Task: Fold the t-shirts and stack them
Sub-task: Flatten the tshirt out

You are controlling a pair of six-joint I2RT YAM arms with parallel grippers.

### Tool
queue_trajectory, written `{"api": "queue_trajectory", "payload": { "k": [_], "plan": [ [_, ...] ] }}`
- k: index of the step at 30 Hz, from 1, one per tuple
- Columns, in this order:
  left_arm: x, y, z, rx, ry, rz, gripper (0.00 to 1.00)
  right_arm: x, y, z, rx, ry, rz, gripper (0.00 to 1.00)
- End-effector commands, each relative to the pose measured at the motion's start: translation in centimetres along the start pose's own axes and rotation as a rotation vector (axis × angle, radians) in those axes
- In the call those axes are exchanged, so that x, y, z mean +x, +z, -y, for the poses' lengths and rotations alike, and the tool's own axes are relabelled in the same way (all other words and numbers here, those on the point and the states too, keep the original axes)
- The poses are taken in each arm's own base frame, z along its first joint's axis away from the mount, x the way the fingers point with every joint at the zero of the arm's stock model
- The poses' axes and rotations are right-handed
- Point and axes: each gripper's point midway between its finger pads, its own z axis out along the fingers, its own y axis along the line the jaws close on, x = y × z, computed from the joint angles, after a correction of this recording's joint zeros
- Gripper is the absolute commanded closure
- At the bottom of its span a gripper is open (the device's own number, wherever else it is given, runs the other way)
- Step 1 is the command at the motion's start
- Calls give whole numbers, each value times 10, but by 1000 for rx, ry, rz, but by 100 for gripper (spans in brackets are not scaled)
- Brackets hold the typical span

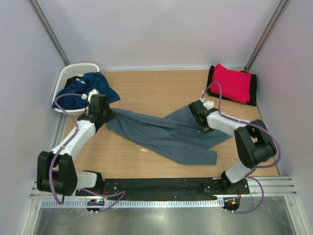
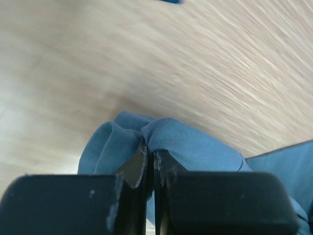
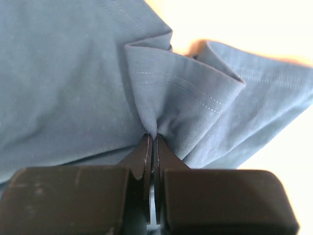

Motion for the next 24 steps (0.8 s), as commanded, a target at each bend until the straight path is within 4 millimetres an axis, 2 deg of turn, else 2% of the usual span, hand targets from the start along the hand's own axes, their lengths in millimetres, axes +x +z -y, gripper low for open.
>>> {"api": "queue_trajectory", "payload": {
  "k": [1, 2, 3, 4, 5, 7, 8, 9, 10, 11, 12, 13, 14, 15, 17, 19, 20, 23, 24],
  "plan": [
    [-29, 4, 57, 245, 174, 36, 100, 29, -14, 30, 34, 101, 3, 99],
    [-35, -2, 78, 325, 197, 20, 100, 35, -19, 35, 21, 130, 7, 99],
    [-33, 0, 84, 352, 215, -4, 100, 33, -24, 33, -4, 144, 16, 99],
    [-40, -5, 94, 389, 238, 7, 100, 28, -28, 32, -21, 161, 31, 99],
    [-49, -17, 111, 455, 249, 18, 100, 14, -36, 29, -44, 183, 58, 99],
    [-70, -41, 127, 510, 261, 77, 100, -8, -51, 21, -101, 205, 102, 99],
    [-91, -59, 140, 538, 269, 134, 100, -20, -58, 19, -115, 210, 124, 99],
    [-107, -78, 145, 548, 279, 188, 100, -47, -72, 16, -140, 222, 180, 99],
    [-110, -88, 143, 528, 291, 181, 100, -61, -80, 15, -148, 225, 210, 99],
    [-122, -101, 146, 526, 325, 211, 100, -89, -98, 14, -173, 249, 270, 99],
    [-145, -128, 157, 545, 336, 273, 100, -103, -107, 15, -180, 247, 304, 99],
    [-148, -142, 155, 538, 356, 270, 100, -117, -118, 18, -182, 263, 342, 99],
    [-153, -154, 157, 542, 369, 281, 100, -138, -138, 20, -208, 290, 395, 99],
    [-165, -178, 164, 575, 399, 323, 100, -147, -150, 24, -216, 303, 427, 99],
    [-165, -203, 161, 591, 426, 339, 100, -168, -182, 40, -233, 355, 519, 99],
    [-170, -225, 157, 589, 446, 373, 100, -176, -201, 53, -230, 381, 572, 99],
    [-173, -242, 154, 595, 452, 403, 100, -179, -219, 64, -250, 410, 614, 99],
    [-182, -281, 145, 593, 468, 486, 100, -176, -243, 82, -279, 435, 674, 99],
    [-185, -288, 143, 589, 470, 505, 100, -174, -246, 84, -287, 435, 681, 99]
  ]
}}
